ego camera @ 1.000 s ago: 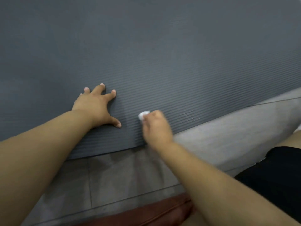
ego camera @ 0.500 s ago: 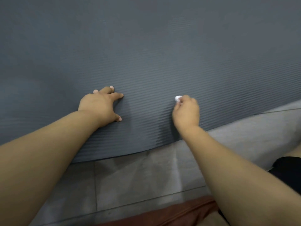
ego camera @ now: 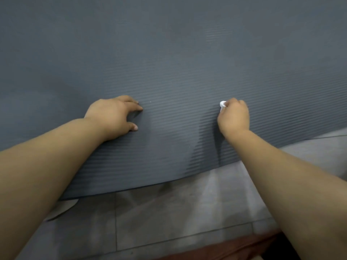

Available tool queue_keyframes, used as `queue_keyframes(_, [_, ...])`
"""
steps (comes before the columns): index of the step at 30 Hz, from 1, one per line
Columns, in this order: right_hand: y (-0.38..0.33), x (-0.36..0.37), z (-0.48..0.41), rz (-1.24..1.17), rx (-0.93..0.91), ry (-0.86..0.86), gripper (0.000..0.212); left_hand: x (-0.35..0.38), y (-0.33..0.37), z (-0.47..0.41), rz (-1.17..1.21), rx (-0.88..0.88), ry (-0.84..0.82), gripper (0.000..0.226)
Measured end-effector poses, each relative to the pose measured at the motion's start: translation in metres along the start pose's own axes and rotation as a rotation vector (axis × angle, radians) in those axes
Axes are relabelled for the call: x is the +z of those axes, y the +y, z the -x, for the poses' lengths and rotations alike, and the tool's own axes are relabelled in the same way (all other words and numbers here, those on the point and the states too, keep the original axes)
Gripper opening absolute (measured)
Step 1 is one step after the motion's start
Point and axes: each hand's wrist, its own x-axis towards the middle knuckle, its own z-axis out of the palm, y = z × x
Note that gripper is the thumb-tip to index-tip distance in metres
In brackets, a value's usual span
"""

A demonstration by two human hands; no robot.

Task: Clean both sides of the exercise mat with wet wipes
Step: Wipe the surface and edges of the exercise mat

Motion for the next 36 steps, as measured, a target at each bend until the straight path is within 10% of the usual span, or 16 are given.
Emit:
queue_keyframes(11, [-0.044,0.03,0.055,-0.051,-1.029,-0.356,0.019,0.011,-0.007,-0.008,-0.082,-0.249,0.018,0.11])
queue_keyframes(17, [-0.018,0.004,-0.039,0.0,-0.045,0.014,0.029,0.004,-0.007,-0.017,-0.077,-0.21,-0.055,0.109])
queue_keyframes(19, [-0.044,0.015,-0.028,-0.014,-0.016,0.002,0.03,0.0,-0.004,-0.019,-0.084,-0.208,-0.059,0.104])
queue_keyframes(26, [-0.103,0.038,0.054,-0.102,-0.989,-0.339,0.02,-0.007,-0.008,-0.017,-0.055,-0.196,-0.059,0.102])
queue_keyframes(29, [-0.084,0.024,0.022,0.058,-1.129,-0.38,0.025,-0.01,-0.013,-0.015,-0.019,-0.206,-0.075,0.092])
queue_keyframes(36, [-0.062,0.013,-0.082,0.132,-0.111,-0.066,0.033,-0.017,-0.02,-0.02,-0.028,-0.193,0.008,0.063])
